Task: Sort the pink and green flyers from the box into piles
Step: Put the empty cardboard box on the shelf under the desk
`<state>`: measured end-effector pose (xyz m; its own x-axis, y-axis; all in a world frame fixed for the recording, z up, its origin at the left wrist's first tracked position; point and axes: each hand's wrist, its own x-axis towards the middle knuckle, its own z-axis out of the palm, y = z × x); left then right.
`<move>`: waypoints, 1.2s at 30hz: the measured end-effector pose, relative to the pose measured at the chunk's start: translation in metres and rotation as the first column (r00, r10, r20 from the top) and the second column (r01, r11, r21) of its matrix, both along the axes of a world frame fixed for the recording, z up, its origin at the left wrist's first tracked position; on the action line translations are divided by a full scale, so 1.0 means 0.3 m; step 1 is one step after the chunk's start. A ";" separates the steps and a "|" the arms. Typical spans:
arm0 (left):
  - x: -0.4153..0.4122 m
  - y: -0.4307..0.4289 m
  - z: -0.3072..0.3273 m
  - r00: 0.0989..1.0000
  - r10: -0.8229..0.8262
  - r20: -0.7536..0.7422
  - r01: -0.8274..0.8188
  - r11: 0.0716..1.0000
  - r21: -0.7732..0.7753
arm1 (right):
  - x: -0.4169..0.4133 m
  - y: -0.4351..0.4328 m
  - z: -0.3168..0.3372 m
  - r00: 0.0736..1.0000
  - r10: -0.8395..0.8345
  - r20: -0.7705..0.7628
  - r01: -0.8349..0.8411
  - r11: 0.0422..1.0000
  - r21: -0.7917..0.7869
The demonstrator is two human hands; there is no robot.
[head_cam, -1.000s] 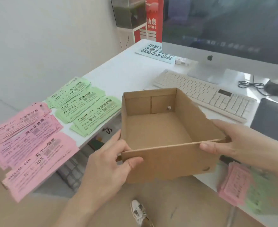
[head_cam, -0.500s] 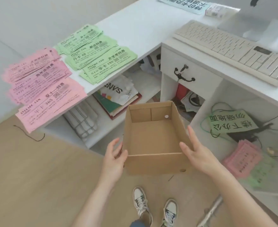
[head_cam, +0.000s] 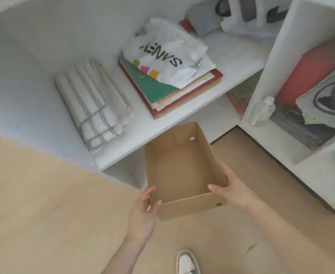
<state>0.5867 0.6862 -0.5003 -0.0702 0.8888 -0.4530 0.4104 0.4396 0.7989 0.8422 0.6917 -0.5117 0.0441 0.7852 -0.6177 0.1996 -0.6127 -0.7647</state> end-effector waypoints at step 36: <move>0.157 0.319 -0.249 0.636 -0.481 -0.603 0.607 0.795 0.006 | -0.207 0.249 -0.233 0.988 0.015 -0.152 0.008 0.989 0.149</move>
<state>0.6337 0.7819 -0.5750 0.2787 0.9079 -0.3132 0.9085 -0.1434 0.3925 0.7802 0.7663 -0.5815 -0.0439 0.8690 -0.4929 0.0758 -0.4891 -0.8689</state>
